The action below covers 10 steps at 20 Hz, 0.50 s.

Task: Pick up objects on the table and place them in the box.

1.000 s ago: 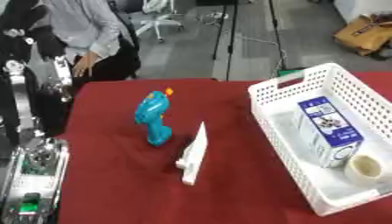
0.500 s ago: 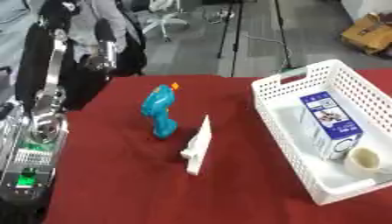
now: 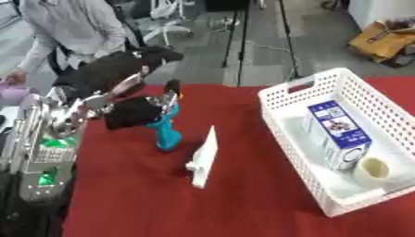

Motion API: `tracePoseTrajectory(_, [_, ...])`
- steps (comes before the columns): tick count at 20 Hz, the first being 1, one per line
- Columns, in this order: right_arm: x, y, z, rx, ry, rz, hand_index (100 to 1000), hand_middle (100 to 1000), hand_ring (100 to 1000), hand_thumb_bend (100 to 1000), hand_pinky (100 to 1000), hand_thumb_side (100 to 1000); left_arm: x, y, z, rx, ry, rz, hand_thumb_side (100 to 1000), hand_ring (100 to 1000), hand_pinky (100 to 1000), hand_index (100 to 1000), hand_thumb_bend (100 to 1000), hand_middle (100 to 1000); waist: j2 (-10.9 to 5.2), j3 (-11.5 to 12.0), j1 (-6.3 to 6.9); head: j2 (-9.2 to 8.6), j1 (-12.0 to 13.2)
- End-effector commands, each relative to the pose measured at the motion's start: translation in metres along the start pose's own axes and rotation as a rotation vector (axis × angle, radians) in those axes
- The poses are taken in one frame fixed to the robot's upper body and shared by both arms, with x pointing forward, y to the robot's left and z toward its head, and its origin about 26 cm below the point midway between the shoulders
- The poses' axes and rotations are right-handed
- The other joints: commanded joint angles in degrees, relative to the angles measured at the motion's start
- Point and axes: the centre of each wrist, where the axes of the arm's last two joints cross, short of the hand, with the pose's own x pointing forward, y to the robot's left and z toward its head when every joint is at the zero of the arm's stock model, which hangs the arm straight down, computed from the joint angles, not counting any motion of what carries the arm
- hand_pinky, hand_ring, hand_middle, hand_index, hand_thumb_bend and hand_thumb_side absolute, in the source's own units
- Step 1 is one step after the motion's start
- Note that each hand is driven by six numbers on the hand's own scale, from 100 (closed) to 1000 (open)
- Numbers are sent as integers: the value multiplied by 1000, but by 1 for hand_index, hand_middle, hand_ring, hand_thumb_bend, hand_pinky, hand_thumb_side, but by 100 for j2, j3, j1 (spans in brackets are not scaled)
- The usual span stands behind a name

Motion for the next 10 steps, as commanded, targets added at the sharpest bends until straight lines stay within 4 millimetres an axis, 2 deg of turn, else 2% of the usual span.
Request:
tracePoseTrajectory(1, [4,1,-7,-15,-20,-9,742,641,691,100,730,728,11,3,-2,-19,-18,-56,925,820,710,931,100,817,-65,-7,-55,-145,-86])
tracePoseTrajectory(2, [4,1,-7,-15,-19,-10,742,641,691,100,730,728,13,1,-4,-22,-15,-65,925,820,710,931,100,817,-62,-10,-57,-159,-109])
tracePoseTrajectory(3, [4,2,-7,-15,-19,-11,737,639,691,100,730,727,15,0,-5,-23,-14,-68,1000,802,690,913,100,799,-58,-10,-59,-170,-151])
tracePoseTrajectory(6, [4,2,-7,-16,-19,-10,734,636,690,100,730,721,18,-3,-8,-25,5,-82,1000,798,683,927,100,806,-59,4,-51,-164,-254])
tracePoseTrajectory(10, [4,2,-7,-16,-17,-6,729,633,690,100,731,716,19,-6,-6,-32,94,-117,1000,849,709,981,100,875,-60,38,-39,-149,-292])
